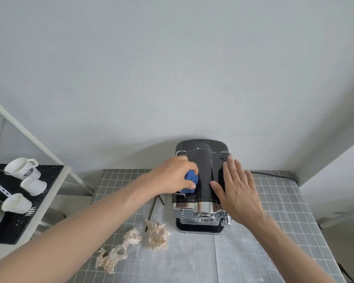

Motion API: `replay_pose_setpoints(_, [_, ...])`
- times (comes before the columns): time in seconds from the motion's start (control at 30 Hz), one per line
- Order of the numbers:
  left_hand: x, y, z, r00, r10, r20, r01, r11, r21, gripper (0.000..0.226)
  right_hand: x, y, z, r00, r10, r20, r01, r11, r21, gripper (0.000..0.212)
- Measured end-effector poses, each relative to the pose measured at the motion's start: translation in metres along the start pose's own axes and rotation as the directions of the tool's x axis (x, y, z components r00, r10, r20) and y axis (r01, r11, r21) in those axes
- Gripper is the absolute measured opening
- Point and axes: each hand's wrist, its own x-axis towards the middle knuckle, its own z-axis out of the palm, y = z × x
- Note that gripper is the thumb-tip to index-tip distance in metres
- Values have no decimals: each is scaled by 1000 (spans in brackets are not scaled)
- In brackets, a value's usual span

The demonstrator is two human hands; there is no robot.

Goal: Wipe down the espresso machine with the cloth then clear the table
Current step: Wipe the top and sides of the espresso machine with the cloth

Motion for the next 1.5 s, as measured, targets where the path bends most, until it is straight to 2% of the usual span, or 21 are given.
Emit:
replay_pose_setpoints(0.07, [-1, 0, -6, 998, 19, 57, -14, 996, -87, 37, 1, 0, 2, 1000, -2, 6, 2, 1000, -5, 80])
replay_pose_setpoints(0.13, [-3, 5, -2, 997, 54, 59, -50, 996, -72, 32, 2, 1, 4, 1000, 6, 5, -6, 1000, 3, 78])
replay_pose_setpoints(0.27, [3, 3, 3, 996, 91, -15, -90, 995, 53, 21, 3, -2, 5, 1000, 1, -10, -1, 1000, -3, 79])
replay_pose_setpoints(0.43, [18, -3, -2, 995, 49, -88, -32, 983, 183, 23, 3, 0, 5, 1000, -5, -13, 5, 1000, -5, 78])
replay_pose_setpoints(0.53, [11, -1, 0, 998, 31, -47, -27, 997, 72, 30, 3, -1, 7, 1000, -4, -19, 4, 1000, 23, 78])
replay_pose_setpoints(0.63, [-7, 4, 2, 996, 61, 61, -56, 996, -71, 41, 4, 0, 9, 999, -14, -33, 16, 999, 40, 76])
replay_pose_setpoints(0.77, [-15, 7, 3, 983, 157, 95, -144, 981, -130, 34, 5, 1, 12, 999, -24, -47, 26, 998, 49, 74])
replay_pose_setpoints(0.9, [-6, 7, 4, 976, 204, 81, -199, 978, -66, 29, 6, 2, 14, 997, -30, -70, 33, 998, 45, 72])
replay_pose_setpoints(1.07, [19, -10, -2, 994, 4, -112, 0, 999, 37, 32, 4, 1, 14, 997, -31, -72, 34, 998, 43, 72])
replay_pose_setpoints(1.17, [19, -7, 0, 996, -8, -85, 8, 1000, 0, 39, 5, 2, 15, 997, -23, -77, 26, 999, 48, 71])
replay_pose_setpoints(1.27, [1, 3, 2, 999, 27, 32, -23, 993, -115, 54, 6, 2, 16, 996, -17, -85, 21, 999, 44, 71])
replay_pose_setpoints(1.33, [-11, 9, 7, 994, 76, 82, -66, 990, -124, 54, 7, 2, 17, 996, -17, -84, 21, 999, 45, 71])
replay_pose_setpoints(1.5, [-14, 7, 19, 991, 132, -21, -134, 986, -103, 38, 7, 1, 16, 998, -16, -67, 19, 998, 53, 71])
